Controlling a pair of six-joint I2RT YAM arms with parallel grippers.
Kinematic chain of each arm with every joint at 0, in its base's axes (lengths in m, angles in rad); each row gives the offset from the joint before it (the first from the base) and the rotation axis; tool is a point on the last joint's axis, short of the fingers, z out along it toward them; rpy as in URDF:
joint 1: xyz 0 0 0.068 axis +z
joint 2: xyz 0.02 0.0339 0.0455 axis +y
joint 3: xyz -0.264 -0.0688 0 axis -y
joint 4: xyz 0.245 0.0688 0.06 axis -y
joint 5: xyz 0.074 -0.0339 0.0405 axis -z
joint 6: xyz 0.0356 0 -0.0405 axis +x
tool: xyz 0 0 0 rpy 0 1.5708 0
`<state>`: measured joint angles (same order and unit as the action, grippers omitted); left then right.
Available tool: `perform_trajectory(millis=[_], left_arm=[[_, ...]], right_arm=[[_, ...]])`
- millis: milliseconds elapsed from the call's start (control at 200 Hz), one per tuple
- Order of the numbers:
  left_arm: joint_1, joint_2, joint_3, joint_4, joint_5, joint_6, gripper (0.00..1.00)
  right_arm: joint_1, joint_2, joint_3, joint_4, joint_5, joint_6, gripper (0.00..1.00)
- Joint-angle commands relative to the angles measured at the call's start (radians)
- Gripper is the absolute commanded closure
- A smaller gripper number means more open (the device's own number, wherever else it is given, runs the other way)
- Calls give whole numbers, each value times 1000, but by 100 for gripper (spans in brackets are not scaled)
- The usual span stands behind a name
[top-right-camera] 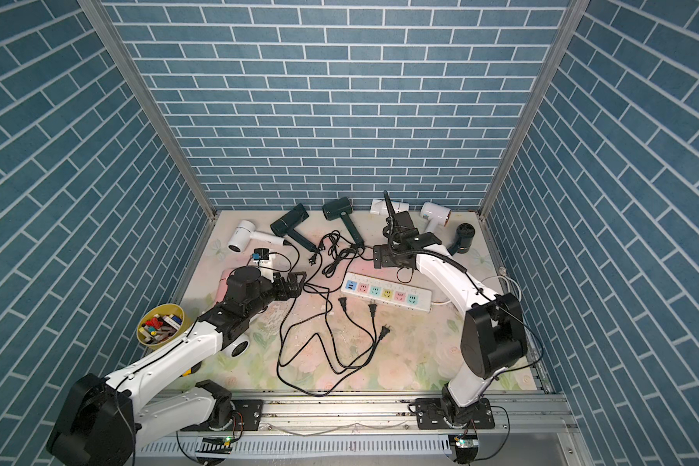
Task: Charge the blow dryers
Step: Adjust the socket at the center of the board, then pick up the plug from the center of the board.
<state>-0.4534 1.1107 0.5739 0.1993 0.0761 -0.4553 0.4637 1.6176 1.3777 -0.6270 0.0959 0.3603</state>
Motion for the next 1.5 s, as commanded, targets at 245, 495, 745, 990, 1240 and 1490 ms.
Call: perform_trajectory(millis=[245, 495, 745, 990, 1240, 1490], left_arm=[[-59, 59, 33, -10, -35, 35, 0], [-68, 88, 46, -14, -38, 41, 1], [-70, 92, 52, -21, -40, 46, 0], [-71, 88, 52, -25, -45, 49, 1], [-71, 92, 53, -20, -41, 47, 1], [-72, 91, 51, -19, -48, 48, 1]], right_arm=[[-137, 18, -119, 67, 37, 137, 7], [-198, 214, 1, 58, -75, 55, 36], [-224, 405, 180, 0, -119, 47, 48], [-229, 479, 255, -58, -86, -10, 74], [-229, 410, 212, -50, -51, -79, 100], [-229, 305, 145, 14, -132, -56, 100]])
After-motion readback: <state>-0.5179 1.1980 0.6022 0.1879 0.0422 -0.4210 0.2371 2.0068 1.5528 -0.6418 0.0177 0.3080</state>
